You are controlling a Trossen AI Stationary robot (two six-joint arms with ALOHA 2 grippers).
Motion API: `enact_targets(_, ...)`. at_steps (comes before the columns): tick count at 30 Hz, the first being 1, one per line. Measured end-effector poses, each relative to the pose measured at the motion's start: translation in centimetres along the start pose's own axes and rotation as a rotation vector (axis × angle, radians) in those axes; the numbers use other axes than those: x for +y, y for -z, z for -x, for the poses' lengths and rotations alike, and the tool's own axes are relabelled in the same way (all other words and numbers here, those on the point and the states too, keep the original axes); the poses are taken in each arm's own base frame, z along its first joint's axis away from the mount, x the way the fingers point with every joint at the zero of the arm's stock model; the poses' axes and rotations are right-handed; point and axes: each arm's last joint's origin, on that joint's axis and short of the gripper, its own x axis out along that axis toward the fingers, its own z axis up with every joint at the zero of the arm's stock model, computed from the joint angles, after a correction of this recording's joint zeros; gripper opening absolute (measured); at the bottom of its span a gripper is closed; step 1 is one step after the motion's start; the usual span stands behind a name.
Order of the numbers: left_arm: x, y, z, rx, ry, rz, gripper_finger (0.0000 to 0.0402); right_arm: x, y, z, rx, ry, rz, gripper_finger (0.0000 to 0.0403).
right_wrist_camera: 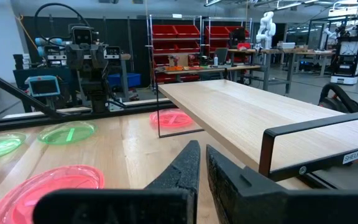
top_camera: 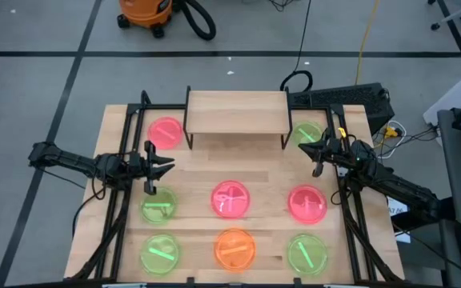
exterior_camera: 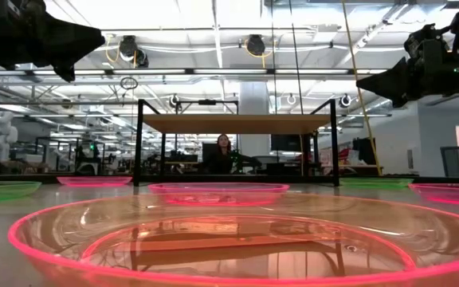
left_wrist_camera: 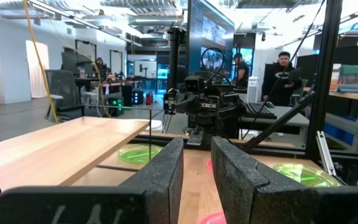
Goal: Place and stack plates onto a shelf
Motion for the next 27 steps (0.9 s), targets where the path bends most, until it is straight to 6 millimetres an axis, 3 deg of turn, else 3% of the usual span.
enact_targets(27,0.0,0.0,0.0,0.0,0.0,0.0,0.0088,0.02,-0.43,0.01,-0.043,-0.001,0.008,0.0013)
